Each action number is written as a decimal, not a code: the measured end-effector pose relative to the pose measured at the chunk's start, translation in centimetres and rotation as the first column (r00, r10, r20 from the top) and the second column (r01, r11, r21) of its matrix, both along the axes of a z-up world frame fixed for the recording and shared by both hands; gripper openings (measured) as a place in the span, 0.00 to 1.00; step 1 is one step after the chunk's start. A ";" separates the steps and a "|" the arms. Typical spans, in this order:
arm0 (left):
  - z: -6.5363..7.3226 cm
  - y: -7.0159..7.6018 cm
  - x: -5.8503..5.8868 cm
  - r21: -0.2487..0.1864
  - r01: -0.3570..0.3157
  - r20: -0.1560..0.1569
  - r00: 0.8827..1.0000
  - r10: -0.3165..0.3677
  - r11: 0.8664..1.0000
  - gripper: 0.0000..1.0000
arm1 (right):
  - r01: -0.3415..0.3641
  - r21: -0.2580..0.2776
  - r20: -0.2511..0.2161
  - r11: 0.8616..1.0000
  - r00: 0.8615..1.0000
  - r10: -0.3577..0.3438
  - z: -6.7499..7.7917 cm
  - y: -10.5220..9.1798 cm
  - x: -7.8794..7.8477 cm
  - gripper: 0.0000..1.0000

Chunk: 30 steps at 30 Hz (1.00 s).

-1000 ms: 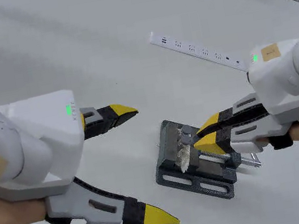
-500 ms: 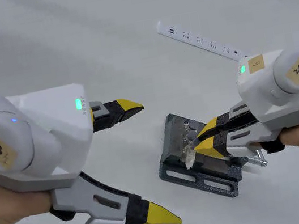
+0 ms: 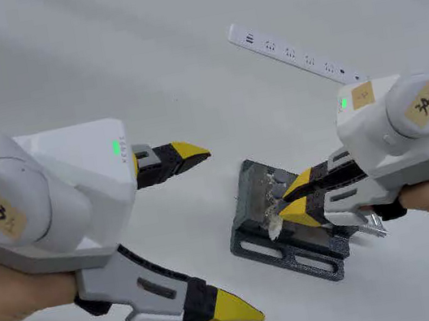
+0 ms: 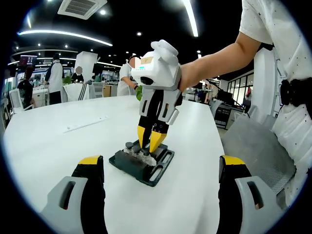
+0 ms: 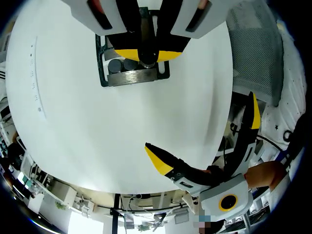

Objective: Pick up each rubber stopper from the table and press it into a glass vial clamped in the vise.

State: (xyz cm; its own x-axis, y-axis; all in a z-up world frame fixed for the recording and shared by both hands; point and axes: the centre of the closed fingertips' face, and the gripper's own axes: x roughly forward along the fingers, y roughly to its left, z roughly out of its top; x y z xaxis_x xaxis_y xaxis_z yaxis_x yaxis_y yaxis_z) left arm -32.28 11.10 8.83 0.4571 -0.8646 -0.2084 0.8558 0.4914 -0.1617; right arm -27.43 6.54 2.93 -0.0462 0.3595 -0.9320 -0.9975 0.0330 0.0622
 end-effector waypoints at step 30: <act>-0.2 -0.4 -0.3 -0.006 0.010 -0.009 1.000 -0.010 1.000 0.96 | -0.059 -0.095 0.068 0.994 0.996 0.065 -0.5 0.2 -0.3 0.05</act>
State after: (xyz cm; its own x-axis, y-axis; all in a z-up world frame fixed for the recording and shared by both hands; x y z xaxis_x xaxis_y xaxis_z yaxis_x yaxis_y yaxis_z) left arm -32.56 10.75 8.61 0.4464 -0.8704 -0.2077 0.8592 0.4818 -0.1721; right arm -27.69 6.72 2.38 0.0018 0.2694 -0.9630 -0.9996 -0.0269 -0.0094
